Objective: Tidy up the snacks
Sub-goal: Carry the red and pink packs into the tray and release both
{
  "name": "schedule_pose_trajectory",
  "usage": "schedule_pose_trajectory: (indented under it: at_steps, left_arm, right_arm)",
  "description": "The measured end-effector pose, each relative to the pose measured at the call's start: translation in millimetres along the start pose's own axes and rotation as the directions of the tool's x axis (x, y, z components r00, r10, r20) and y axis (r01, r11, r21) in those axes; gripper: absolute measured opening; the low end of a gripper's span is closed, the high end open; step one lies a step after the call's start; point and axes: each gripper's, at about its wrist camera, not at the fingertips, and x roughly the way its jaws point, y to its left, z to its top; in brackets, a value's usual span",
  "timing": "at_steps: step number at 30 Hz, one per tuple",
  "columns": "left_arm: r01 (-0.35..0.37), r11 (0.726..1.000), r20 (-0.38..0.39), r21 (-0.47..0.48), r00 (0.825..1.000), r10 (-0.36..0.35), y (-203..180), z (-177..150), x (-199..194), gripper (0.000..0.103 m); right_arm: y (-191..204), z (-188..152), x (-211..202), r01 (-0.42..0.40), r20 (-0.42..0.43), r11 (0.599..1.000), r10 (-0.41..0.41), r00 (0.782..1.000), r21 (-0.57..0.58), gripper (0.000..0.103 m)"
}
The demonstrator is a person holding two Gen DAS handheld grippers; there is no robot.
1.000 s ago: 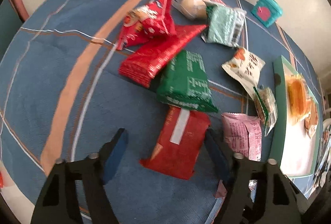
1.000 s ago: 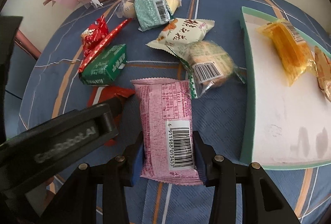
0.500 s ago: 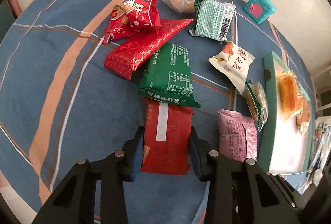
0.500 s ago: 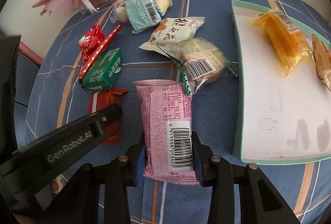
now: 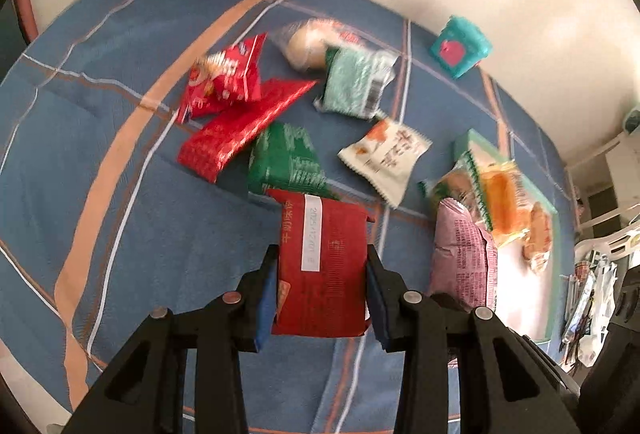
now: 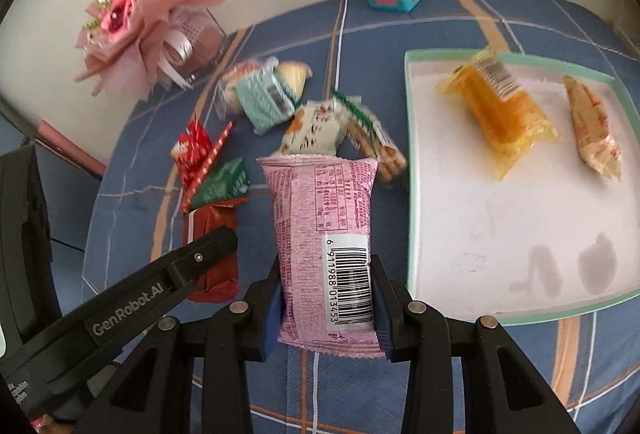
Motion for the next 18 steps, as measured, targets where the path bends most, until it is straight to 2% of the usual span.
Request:
schedule_pose_trajectory:
  at_steps: [8,14,18]
  left_arm:
    - [0.016,1.000,0.057,-0.003,0.998,-0.016,-11.4,0.8,-20.6,0.041]
    - [0.023,0.999,0.052,0.030,0.998,-0.024,-36.9,-0.2,-9.6,0.041]
    - [0.031,0.997,0.041,0.071,0.999,-0.034,-60.6,-4.0,-1.2,0.041]
  right_arm:
    - [2.8,3.1,-0.6,0.016,0.024,1.000,-0.016,1.000,0.007,0.040]
    - [-25.9,6.4,-10.5,0.047,0.030,0.997,-0.049,0.998,0.064,0.040]
    - [-53.8,9.1,-18.5,0.105,0.037,0.988,-0.109,0.993,0.113,0.040]
